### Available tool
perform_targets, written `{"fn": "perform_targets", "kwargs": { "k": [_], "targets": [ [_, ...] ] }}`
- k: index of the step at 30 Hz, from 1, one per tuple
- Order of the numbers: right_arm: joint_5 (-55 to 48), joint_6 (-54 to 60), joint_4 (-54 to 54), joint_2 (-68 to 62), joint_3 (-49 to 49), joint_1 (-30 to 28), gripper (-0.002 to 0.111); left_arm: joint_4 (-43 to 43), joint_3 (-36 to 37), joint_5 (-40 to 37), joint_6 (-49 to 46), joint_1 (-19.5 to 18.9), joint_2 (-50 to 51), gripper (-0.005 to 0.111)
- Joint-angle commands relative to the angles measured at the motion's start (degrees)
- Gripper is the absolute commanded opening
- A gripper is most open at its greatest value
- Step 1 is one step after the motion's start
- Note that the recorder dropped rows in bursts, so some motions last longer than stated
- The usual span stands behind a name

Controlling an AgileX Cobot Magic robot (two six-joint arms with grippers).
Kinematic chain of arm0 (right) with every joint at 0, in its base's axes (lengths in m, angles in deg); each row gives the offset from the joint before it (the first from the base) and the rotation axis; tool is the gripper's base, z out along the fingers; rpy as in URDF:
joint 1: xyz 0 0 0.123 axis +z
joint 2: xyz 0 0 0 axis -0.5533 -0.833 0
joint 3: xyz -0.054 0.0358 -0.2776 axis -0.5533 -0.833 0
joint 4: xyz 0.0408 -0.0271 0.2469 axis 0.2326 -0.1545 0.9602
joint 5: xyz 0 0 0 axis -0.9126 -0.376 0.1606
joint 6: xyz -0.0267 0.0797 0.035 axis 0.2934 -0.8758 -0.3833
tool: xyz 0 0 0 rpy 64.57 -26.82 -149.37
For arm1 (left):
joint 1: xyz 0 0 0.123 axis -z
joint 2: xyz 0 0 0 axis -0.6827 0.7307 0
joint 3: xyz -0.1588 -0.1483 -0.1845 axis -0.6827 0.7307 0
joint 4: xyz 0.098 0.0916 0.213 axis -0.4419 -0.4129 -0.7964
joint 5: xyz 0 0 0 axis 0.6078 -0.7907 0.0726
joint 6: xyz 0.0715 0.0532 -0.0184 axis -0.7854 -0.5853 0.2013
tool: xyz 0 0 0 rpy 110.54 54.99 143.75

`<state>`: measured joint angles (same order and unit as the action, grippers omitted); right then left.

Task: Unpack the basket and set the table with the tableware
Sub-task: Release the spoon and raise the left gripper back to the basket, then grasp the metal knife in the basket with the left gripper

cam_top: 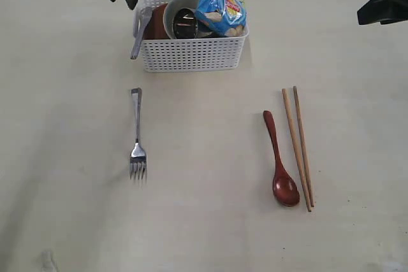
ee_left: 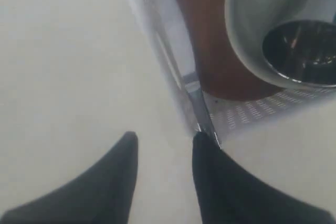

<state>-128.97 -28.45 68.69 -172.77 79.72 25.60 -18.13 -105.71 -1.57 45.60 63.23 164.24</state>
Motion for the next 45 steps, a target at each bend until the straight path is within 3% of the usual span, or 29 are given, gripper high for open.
{"fn": "perform_targets", "kwargs": {
  "k": [1,7,20,23,27,45],
  "targets": [
    [0.38,0.72,0.46,0.22,-0.02,-0.37,0.044,2.52,-8.38,-3.77,-0.86,0.0,6.27,0.034],
    [0.38,0.95,0.46,0.22,-0.02,-0.37,0.044,6.59,-9.35,-3.77,-1.09,0.0,7.45,0.059],
    [0.38,0.95,0.46,0.22,-0.02,-0.37,0.044,7.19,-8.67,-3.77,-1.07,0.0,8.17,0.058],
    [0.17,0.96,0.69,0.22,-0.02,-0.37,0.044,11.6,-6.21,-3.77,-1.54,0.0,8.17,0.058],
    [0.17,0.96,0.92,0.22,-0.02,-0.37,0.044,9.15,-1.18,-3.77,-1.7,0.0,5.68,0.058],
    [0.03,0.96,1.06,0.22,-0.02,-0.37,0.044,10.44,4.95,-3.77,-1.68,0.0,4.09,0.058]
  ]
}}
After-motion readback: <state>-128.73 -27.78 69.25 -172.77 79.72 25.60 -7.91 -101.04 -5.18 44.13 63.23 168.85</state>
